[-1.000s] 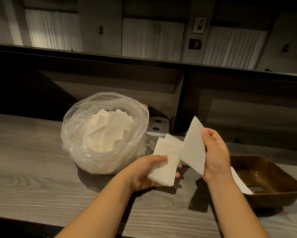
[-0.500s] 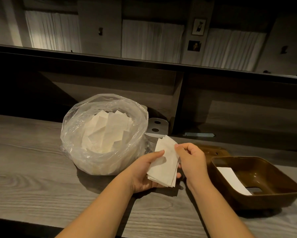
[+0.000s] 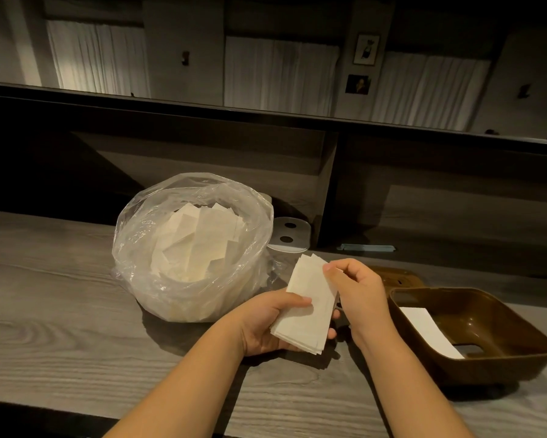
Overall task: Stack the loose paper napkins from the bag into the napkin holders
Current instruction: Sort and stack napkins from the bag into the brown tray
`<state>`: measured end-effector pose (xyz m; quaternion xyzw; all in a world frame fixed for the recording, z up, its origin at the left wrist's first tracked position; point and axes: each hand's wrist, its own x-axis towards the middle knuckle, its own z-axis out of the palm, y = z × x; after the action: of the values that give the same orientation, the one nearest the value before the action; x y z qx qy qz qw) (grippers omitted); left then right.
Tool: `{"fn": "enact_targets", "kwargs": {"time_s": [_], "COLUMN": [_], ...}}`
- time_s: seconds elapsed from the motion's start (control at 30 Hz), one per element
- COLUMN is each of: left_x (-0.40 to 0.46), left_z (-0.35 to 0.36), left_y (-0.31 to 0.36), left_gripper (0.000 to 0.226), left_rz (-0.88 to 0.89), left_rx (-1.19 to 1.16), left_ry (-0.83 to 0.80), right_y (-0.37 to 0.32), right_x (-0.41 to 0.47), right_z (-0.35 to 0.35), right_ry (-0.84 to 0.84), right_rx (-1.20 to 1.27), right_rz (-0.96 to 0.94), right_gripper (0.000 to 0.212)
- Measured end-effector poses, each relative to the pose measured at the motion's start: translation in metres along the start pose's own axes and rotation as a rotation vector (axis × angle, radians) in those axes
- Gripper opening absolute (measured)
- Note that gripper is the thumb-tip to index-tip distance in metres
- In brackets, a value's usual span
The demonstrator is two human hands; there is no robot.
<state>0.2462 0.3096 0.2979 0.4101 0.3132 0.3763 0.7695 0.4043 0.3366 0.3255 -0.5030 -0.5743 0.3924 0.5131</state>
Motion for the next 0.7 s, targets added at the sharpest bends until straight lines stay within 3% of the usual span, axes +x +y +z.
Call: {"fn": "enact_targets", "kwargs": {"time_s": [0.23,0.3,0.37,0.47,0.6,0.7], "left_x": [-0.002,0.0,0.003,0.005,0.006,0.003], "left_z": [0.001,0.001,0.002,0.003,0.0,0.002], "left_y": [-0.001,0.0,-0.001,0.001,0.003,0.002], "left_gripper": [0.044,0.042,0.043,0.054,0.069,0.055], "left_rz": [0.037,0.061,0.074,0.046,-0.005,0.012], "left_rx": [-0.036,-0.086,-0.102,-0.145,-0.218,-0.151], "left_ry": [-0.033,0.034,0.132,0.223,0.128,0.115], "right_y": [-0.019,-0.022,-0.025,-0.018,-0.004,0.001], "right_x": [-0.001,-0.002,-0.005,-0.01,-0.005,-0.003], "right_z": [-0.022,-0.026,-0.025,-0.012,0.006,0.009], "right_ry": [0.398,0.328,0.102,-0.133,-0.034,0.024], "right_rx": [0.34,0.41,0.487,0.288,-0.094,-0.152], "right_rz": [-0.161,-0.115,-0.007,0.042,-0.071,-0.09], "right_gripper": [0.006,0.008,0.005,0.009,0.011,0.014]}}
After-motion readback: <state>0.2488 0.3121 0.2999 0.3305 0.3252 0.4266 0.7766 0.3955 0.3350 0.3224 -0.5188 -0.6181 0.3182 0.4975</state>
